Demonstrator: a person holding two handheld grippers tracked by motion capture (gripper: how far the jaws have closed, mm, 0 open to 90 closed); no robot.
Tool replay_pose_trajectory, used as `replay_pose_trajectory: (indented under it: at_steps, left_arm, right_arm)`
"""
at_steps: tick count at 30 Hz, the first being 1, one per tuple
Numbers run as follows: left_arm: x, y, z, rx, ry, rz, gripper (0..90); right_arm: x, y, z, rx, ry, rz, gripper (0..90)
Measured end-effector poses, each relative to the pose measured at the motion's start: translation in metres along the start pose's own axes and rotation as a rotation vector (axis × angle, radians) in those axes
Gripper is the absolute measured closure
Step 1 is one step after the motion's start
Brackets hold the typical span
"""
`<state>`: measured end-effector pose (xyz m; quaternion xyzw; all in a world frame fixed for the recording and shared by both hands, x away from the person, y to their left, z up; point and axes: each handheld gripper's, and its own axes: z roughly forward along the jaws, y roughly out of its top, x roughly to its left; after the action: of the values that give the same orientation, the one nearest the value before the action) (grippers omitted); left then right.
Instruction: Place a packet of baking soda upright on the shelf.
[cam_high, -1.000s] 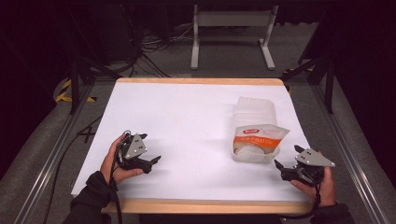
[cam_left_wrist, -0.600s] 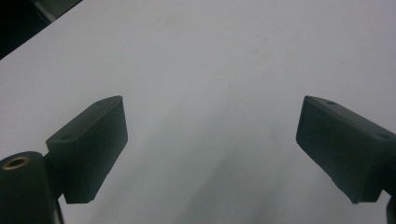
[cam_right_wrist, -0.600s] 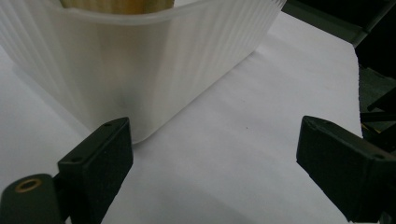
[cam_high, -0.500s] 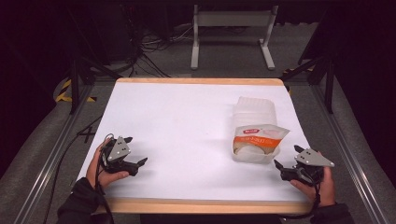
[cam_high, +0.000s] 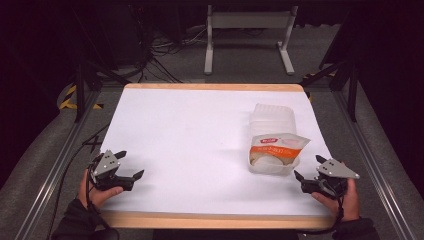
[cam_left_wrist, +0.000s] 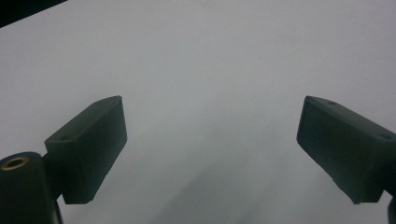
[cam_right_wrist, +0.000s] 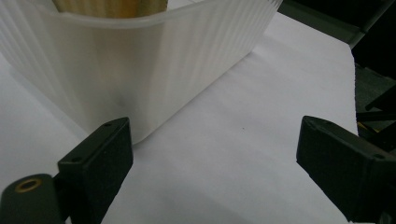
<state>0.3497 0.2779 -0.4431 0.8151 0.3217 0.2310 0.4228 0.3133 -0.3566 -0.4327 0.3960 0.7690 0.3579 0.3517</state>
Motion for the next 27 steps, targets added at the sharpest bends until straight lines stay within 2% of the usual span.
replay_pose_trajectory:
  at_steps: [9, 15, 27]
  left_arm:
    - [0.0043, -0.0077, -0.0067, -0.013, 0.007, -0.030, 9.4]
    - [-0.0013, -0.0056, -0.0031, 0.000, -0.003, -0.002, 9.2]
    - [-0.0031, -0.0056, -0.0030, -0.017, -0.002, -0.011, 8.4]
  right_arm:
    - [-0.0006, -0.0015, 0.0007, -0.003, 0.006, 0.006, 11.5]
    - [-0.0004, -0.0013, -0.0001, -0.006, 0.003, 0.003, 11.5]
    - [0.0012, -0.0013, 0.0002, -0.004, 0.002, 0.003, 11.5]
